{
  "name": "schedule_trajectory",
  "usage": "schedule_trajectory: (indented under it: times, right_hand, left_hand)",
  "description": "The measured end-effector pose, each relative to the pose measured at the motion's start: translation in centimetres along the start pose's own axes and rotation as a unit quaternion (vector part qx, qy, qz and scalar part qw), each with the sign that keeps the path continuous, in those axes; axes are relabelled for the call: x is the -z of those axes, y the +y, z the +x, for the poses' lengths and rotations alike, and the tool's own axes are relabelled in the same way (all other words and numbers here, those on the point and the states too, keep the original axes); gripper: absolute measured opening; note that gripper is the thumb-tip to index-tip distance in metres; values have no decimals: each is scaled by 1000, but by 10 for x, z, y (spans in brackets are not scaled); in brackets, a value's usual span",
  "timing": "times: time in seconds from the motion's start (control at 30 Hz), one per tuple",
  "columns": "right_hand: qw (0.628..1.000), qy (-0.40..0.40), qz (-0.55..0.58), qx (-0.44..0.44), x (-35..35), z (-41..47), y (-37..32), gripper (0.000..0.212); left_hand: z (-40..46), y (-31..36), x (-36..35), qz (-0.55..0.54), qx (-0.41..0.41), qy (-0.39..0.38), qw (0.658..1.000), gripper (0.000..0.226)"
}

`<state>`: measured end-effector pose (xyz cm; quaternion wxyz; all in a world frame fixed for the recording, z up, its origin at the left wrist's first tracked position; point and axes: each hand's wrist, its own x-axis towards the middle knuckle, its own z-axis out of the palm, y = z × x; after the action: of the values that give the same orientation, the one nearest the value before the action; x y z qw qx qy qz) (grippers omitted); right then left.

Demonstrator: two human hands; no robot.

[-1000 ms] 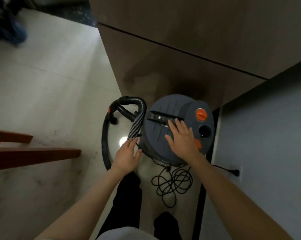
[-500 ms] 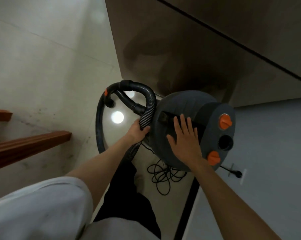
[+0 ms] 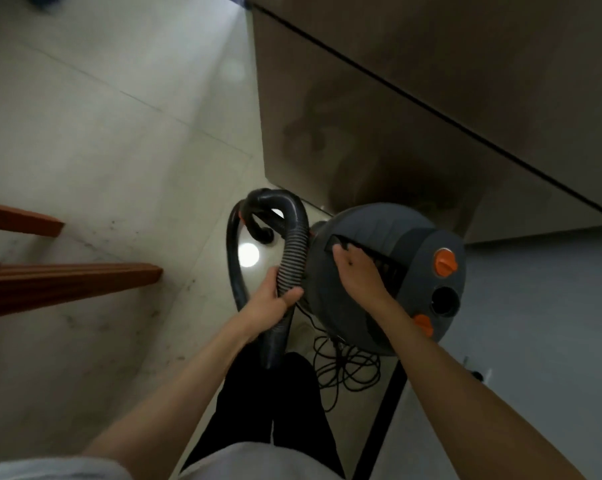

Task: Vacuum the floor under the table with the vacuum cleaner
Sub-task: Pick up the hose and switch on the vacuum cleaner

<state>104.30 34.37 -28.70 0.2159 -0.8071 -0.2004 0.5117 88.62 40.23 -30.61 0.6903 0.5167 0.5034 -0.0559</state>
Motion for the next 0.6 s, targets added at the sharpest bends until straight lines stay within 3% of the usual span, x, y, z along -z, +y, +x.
schedule_trajectory:
  times: [0.1, 0.17, 0.27, 0.37, 0.47, 0.53, 0.6]
  right_hand:
    - [971, -50, 222, -78, -13, 6, -39, 47]
    - [944, -40, 305, -115, -19, 13, -55, 53]
    - [947, -23, 299, -115, -25, 12, -66, 54]
    - [945, -56, 314, -78, -23, -10, -75, 36]
    - [949, -98, 298, -36, -16, -44, -70, 29]
    - [951, -134, 278, -9, -8, -70, -62, 23]
    - [948, -173, 267, 14, 0, -94, -55, 17]
  left_hand:
    - [-37, -7, -7, 65, -39, -30, 997, 47]
    - [-56, -8, -8, 97, -56, -43, 993, 48]
    - [-77, -8, 4, 146, -70, -46, 986, 52]
    - [-89, -4, 22, 193, -64, -75, 976, 49]
    - [-104, 6, 41, 87, -25, -69, 993, 38]
    - [-108, 17, 54, -38, -3, -3, 999, 44]
    - [-108, 35, 64, -172, 12, 45, 984, 53]
